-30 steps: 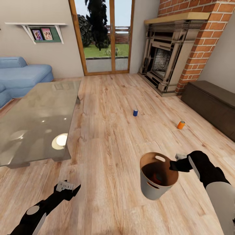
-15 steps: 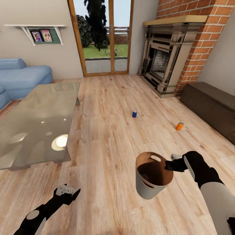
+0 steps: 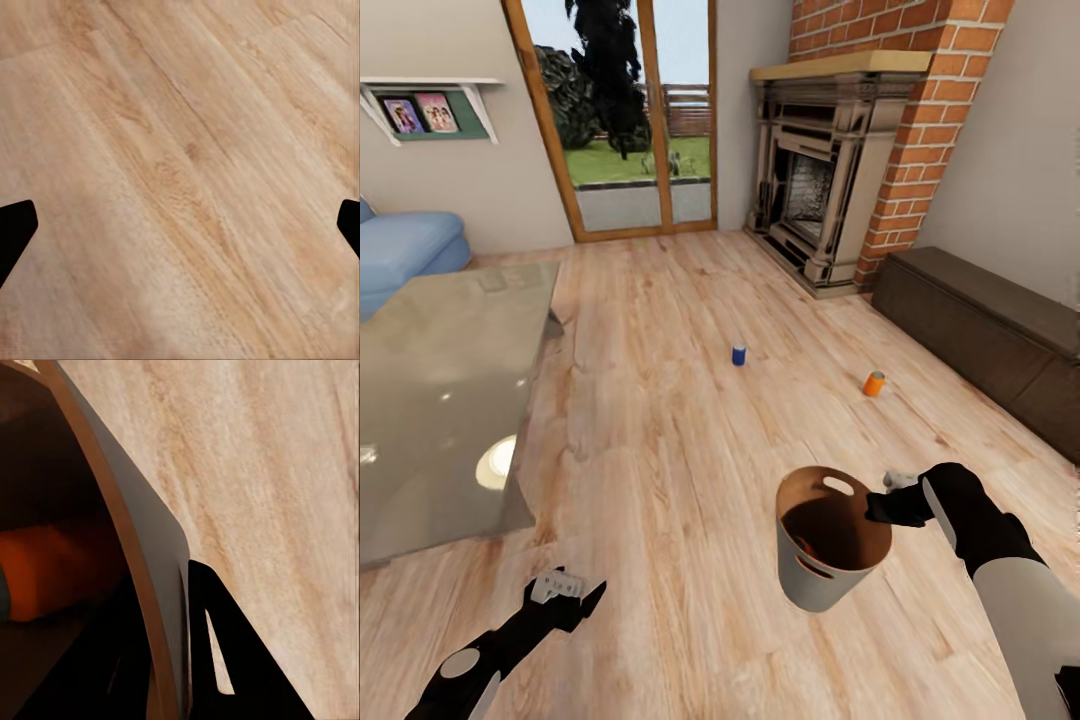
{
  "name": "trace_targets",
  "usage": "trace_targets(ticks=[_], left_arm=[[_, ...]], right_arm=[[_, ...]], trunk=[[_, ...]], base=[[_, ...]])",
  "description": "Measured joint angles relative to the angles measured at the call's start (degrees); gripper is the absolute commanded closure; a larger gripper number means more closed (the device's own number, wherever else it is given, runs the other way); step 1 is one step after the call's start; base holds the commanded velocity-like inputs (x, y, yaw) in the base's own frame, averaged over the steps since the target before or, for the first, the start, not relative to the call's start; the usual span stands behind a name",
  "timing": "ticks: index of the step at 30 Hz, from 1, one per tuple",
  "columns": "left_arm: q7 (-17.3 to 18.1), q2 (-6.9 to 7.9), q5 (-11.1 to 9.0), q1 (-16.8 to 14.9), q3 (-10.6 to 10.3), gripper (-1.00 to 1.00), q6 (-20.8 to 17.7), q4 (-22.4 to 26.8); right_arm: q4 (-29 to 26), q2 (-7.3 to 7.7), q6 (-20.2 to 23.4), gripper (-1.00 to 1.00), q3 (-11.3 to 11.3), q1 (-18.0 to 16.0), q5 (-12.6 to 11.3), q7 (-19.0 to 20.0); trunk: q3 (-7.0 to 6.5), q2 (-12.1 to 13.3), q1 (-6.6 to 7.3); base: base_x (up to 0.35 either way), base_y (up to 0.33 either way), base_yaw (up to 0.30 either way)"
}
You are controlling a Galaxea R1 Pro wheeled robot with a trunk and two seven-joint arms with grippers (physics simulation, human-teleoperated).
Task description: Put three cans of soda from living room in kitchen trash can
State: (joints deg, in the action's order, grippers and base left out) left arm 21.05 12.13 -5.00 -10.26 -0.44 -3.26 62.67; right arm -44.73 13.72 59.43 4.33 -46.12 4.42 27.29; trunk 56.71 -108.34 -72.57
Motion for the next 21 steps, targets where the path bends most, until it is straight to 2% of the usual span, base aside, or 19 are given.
trace_targets(ticks=[10, 13, 17, 21], left_arm=[[-0.05, 0.00, -0.05, 0.06, 0.00, -1.00, 0.00, 0.08], [-0.05, 0.00, -0.08, 0.06, 0.00, -1.00, 0.02, 0.08], [-0.05, 0.00, -0.09, 0.06, 0.00, -1.00, 0.06, 0.13], [-0.05, 0.02, -0.16, 0.06, 0.03, -1.00, 0.08, 0.21]], right_arm=[[-0.01, 0.06, 0.15, 1.00, 0.70, 0.00, -0.32, -0.01], [-0.01, 0.07, 0.28, 1.00, 0.88, 0.00, -0.89, 0.02], [0.00, 0.09, 0.10, 1.00, 0.92, 0.00, 0.09, -0.13], [0.00, 0.15, 0.22, 1.00, 0.94, 0.00, -0.50, -0.07]], trunk=[[-0.02, 0.00, 0.00], [-0.02, 0.00, 0.00], [0.09, 0.00, 0.00], [0.28, 0.00, 0.00]], base=[[0.306, -0.170, -0.071], [0.308, -0.173, -0.167], [0.306, -0.175, -0.206], [0.298, -0.185, -0.203]])
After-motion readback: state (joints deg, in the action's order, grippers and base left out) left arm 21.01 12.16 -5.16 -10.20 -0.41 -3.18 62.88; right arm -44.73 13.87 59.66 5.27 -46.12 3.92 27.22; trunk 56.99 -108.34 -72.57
